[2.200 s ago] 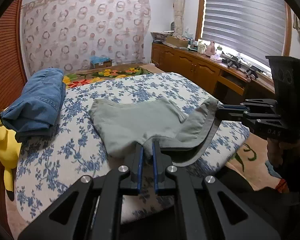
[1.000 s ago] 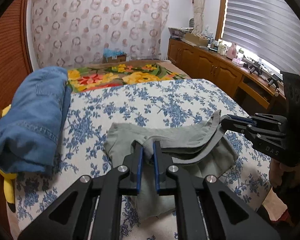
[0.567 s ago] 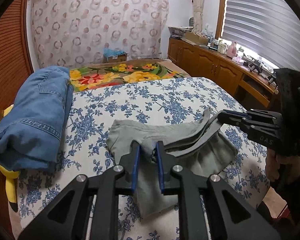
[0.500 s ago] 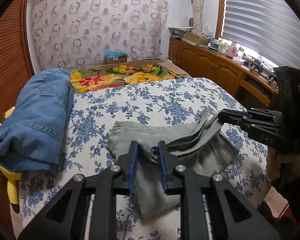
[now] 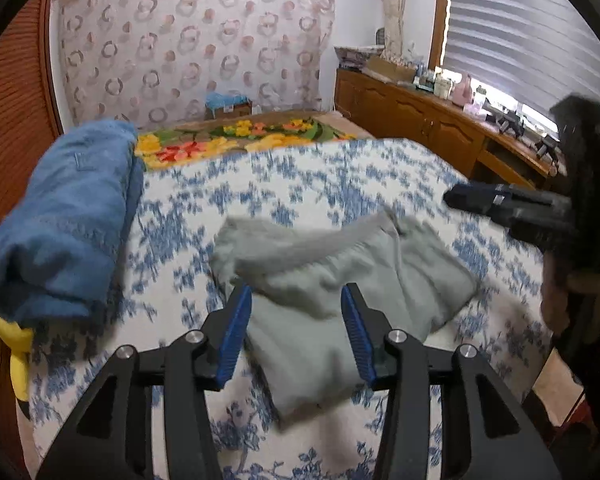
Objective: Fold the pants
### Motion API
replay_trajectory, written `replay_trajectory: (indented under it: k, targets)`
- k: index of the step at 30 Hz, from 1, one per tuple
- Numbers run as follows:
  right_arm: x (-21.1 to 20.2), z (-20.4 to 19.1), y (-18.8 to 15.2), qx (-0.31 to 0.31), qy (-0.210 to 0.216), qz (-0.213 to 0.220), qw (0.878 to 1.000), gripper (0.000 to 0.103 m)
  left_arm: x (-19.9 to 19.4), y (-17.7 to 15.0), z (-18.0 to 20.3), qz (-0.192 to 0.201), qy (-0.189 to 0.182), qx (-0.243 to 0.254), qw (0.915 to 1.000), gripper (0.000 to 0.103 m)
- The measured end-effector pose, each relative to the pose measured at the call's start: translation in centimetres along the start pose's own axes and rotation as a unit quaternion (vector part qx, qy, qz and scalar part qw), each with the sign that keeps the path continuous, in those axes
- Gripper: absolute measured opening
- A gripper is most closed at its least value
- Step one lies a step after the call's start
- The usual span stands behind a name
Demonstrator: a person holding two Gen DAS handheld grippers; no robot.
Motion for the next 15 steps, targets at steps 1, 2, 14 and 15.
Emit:
replay_trajectory:
  k: [1,2,14,15]
  targets:
    - [-0.1,0.2,-0.2,0.002,-0.002,-0.001,1.000,0.037,0.4,-0.4,0.0,-0.006,-0.001,-0.002,1.0000,0.046]
    - [-0.3,0.4,-0.5,0.002,-0.001,-0.003,1.000,0.037,0.6,-0.7,-0.1,-0.009,-0.002,-0.004,0.9999,0.046]
    - [-0.2,0.6,-6.2,-0.016,0.020,-0.063,0.998,0.036,2.6,-3.9,-0.8,-0.043,-0.012,-0.030,0.9986,0.046]
    - [-0.1,0.6,-6.4,-0.018,0.020,-0.066,0.997,0.036,2.8,-4.0,-0.8,-0.044,-0.013,-0.031,0.9985,0.046]
Point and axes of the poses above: each gripper's, at about its wrist camera, not at the fingertips, and x roughly the way its jaws point, z to its right, y to its top, the point moved 2 cm from there along x, roughly the way its jaws point, and after that the axes turned 14 degrees about -z, right-handed, at the moved point
